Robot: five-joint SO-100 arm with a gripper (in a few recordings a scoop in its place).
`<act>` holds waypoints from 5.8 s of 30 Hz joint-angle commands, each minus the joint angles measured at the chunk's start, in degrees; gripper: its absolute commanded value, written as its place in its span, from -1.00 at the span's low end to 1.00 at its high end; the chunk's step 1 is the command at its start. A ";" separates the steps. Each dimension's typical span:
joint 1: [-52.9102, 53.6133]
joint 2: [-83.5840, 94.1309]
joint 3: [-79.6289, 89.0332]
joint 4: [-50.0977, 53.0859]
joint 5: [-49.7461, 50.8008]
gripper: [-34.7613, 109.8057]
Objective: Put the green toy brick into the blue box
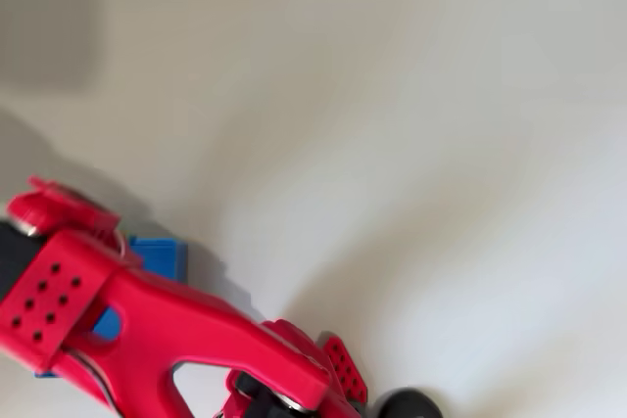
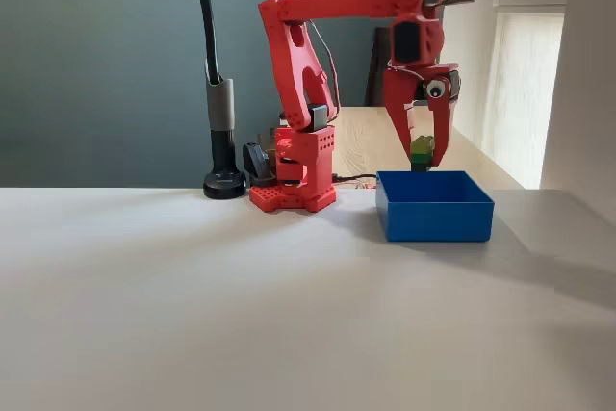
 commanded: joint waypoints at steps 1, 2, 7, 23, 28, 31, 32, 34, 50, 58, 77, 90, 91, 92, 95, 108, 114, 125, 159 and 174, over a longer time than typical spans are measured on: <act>-4.39 3.78 -3.34 2.81 1.14 -0.52; -5.01 3.69 -3.69 2.81 1.14 -0.52; -7.82 3.43 -5.80 2.72 0.18 -0.52; -9.40 -20.30 -18.46 2.37 2.02 -0.52; -9.32 -24.26 -18.81 0.88 1.49 -0.52; -9.40 -25.75 -18.46 0.35 1.49 -0.52; -9.40 -26.10 -18.28 0.09 1.49 -0.52; -9.49 -26.37 -17.75 -0.53 1.14 -0.52; -11.16 -25.75 -11.43 -0.44 -3.60 -0.19; -11.16 -25.40 -8.53 -0.18 -3.69 -0.21; -7.12 -14.33 -17.67 4.83 -4.22 -0.22; 20.13 -1.76 -0.35 -9.23 -8.88 -0.28; 22.06 -0.70 0.70 -10.11 -9.23 -0.28; 23.82 0.18 1.76 -10.81 -9.49 -0.28; 28.48 2.81 4.31 -12.66 -9.84 -0.29; 44.56 15.91 19.51 -21.71 -10.28 -0.35; 48.52 24.79 27.25 -24.79 -8.17 -0.39; 53.88 43.95 44.56 -28.30 -5.36 -0.40; 60.56 76.90 75.41 -29.27 -7.73 -0.49; 60.38 76.99 75.41 -29.27 -6.24 -0.52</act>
